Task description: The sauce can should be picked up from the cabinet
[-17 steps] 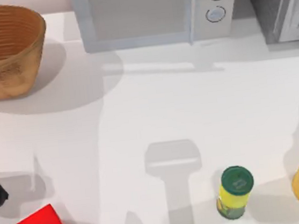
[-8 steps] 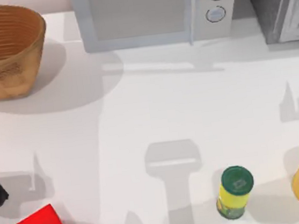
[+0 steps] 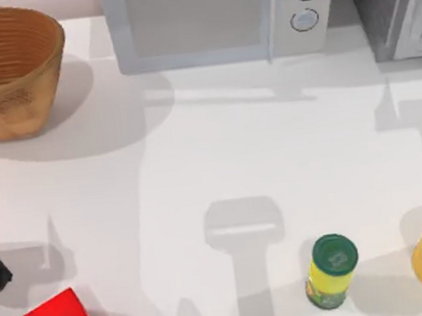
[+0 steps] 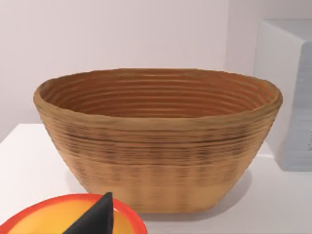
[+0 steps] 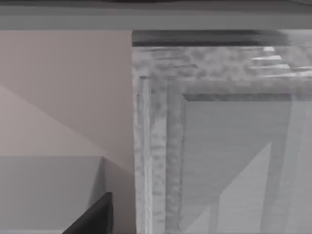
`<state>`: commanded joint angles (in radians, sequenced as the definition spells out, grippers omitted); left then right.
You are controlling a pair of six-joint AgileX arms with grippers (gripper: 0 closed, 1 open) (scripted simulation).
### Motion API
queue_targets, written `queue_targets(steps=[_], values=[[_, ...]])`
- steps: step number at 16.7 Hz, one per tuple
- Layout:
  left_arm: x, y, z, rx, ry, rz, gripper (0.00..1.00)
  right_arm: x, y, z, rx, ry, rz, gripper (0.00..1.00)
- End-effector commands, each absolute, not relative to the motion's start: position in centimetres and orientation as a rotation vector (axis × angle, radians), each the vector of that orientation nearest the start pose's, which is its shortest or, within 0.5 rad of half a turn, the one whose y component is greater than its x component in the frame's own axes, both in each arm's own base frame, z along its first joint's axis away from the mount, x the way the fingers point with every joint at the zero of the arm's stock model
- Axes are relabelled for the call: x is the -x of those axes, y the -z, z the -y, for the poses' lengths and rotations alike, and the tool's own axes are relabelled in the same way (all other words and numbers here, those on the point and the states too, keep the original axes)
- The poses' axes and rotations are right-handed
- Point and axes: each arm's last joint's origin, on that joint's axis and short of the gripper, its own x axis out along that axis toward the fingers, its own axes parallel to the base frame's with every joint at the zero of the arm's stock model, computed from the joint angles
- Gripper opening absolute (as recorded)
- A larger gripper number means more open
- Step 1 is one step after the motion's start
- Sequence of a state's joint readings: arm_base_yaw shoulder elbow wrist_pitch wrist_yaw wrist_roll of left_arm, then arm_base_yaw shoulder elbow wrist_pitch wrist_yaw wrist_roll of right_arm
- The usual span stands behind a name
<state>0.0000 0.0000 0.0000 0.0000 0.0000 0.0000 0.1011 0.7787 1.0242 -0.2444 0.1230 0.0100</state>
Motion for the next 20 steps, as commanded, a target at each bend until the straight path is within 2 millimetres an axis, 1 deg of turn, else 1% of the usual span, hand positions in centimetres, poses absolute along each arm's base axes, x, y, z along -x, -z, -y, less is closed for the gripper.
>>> queue_targets(steps=[6, 13, 16, 18, 20], values=[[-10.6, -16.0, 0.1, 0.000, 0.000, 0.000, 1.00, -19.2, -45.1, -2.4, 0.003, 0.014, 0.000, 1.00], [-10.6, -16.0, 0.1, 0.000, 0.000, 0.000, 1.00, -23.7, -49.6, -3.9, 0.000, 0.008, -0.001, 1.00], [-10.6, -16.0, 0.1, 0.000, 0.000, 0.000, 1.00, -25.1, -50.9, -4.5, 0.000, 0.004, 0.005, 1.00], [-10.6, -16.0, 0.1, 0.000, 0.000, 0.000, 1.00, -25.6, -51.0, -4.7, 0.000, 0.000, 0.000, 1.00], [-10.6, -16.0, 0.1, 0.000, 0.000, 0.000, 1.00, -25.6, -51.0, -4.7, 0.000, 0.000, 0.000, 1.00]])
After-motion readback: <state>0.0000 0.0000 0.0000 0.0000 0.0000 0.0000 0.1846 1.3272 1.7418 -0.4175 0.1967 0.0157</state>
